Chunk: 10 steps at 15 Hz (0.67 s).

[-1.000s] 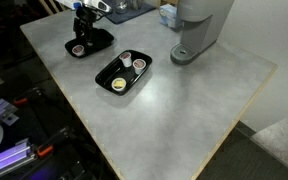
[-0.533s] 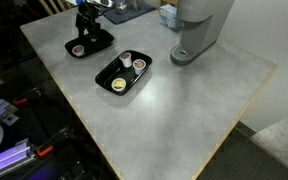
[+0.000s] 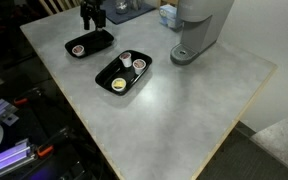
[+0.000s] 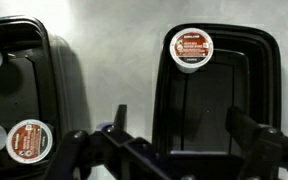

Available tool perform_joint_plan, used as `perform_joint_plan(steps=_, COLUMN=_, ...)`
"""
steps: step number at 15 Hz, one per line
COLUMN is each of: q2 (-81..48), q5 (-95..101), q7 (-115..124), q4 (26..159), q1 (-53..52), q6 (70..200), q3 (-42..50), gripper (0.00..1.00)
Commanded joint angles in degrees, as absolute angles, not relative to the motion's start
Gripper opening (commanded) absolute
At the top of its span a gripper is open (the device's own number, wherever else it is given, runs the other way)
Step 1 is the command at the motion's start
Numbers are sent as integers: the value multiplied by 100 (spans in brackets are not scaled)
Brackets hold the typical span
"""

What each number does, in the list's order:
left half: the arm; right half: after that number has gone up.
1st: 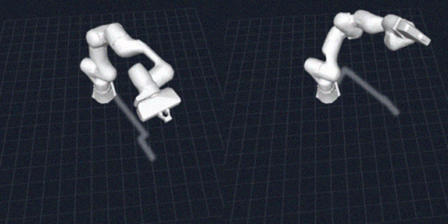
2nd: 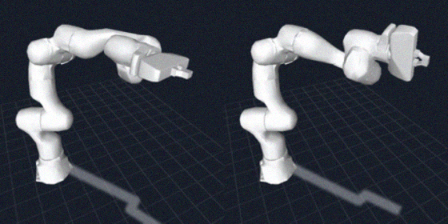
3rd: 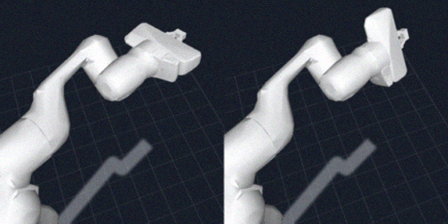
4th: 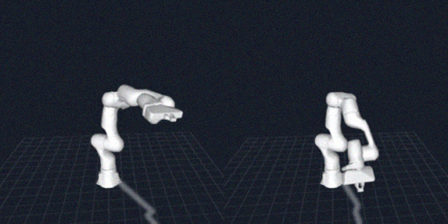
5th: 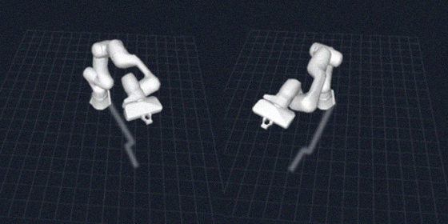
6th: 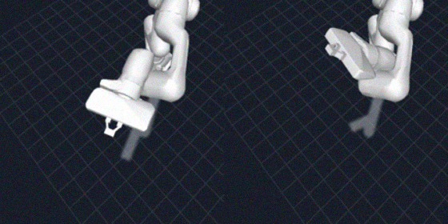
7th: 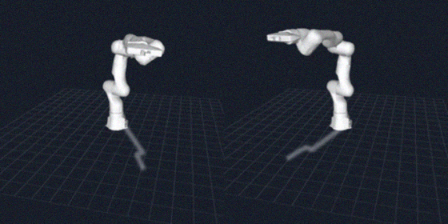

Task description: Transfer the coffee pods from the box on the right to the box on the left

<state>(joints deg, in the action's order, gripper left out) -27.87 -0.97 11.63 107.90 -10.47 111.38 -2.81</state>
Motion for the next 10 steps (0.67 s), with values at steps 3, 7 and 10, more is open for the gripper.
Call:
perform_joint_plan(steps=3, q2=-2489, q5=31, q7=1166, q4=10810, q1=-801, q6=11184, q3=-101, gripper=100)
perform_joint_plan(steps=7, q2=-2531, q5=55, q7=1382, q4=10732, q1=-616, q6=11386, q3=139, gripper=100)
perform_joint_plan(steps=10, q2=-2537, q5=7, q7=1573, q4=10739, q1=-450, q6=11506, q3=314, gripper=100)
